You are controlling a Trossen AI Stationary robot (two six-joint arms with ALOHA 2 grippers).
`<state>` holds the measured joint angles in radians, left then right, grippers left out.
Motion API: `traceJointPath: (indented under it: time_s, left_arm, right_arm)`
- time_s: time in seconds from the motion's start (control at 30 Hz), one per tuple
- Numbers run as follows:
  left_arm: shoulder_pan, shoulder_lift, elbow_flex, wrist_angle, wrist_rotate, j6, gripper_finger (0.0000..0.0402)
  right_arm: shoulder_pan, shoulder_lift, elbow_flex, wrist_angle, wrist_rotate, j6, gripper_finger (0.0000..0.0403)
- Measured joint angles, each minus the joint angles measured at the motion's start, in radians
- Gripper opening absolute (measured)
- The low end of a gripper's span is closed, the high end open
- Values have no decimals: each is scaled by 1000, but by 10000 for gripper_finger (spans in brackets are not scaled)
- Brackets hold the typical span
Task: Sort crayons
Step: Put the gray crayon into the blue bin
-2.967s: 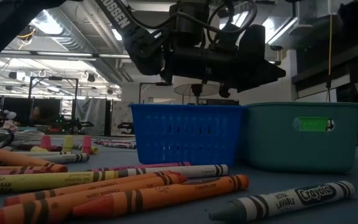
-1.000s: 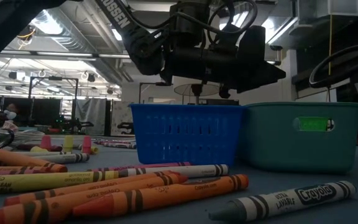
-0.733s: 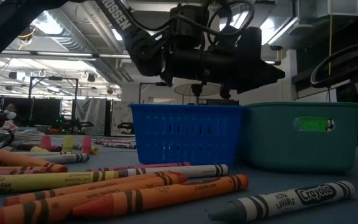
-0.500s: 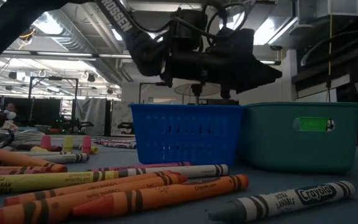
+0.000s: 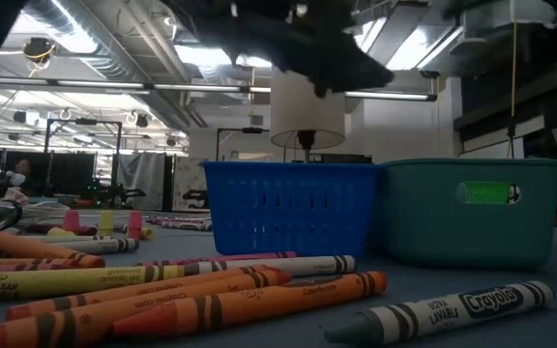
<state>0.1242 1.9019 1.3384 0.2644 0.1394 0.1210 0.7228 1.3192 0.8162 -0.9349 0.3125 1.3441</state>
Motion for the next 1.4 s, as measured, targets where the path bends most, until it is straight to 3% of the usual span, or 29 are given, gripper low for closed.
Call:
traceJointPath:
  time_s: [0.23,0.47,0.67,0.87,1.0,1.13,1.4]
  left_arm:
    - [0,-160,0,-322,-20,21,93]
    - [0,-282,1,-558,-79,18,93]
    - [0,-338,1,-770,-114,-11,93]
    - [0,-343,1,-989,-178,-8,93]
    - [0,-343,1,-1105,-250,-6,93]
    - [11,-343,-6,-1172,-283,-6,93]
    - [73,-343,-140,-1159,-285,7,93]
  right_arm:
    - [-148,-37,1,192,82,-337,28]
    - [-289,-26,1,557,89,-782,28]
    - [-361,34,3,887,59,-1032,28]
    - [-393,170,2,1198,-55,-1149,28]
    - [-404,261,2,1341,-71,-1198,28]
    - [-419,330,2,1424,-78,-1193,28]
    - [-437,370,2,1484,-209,-1186,31]
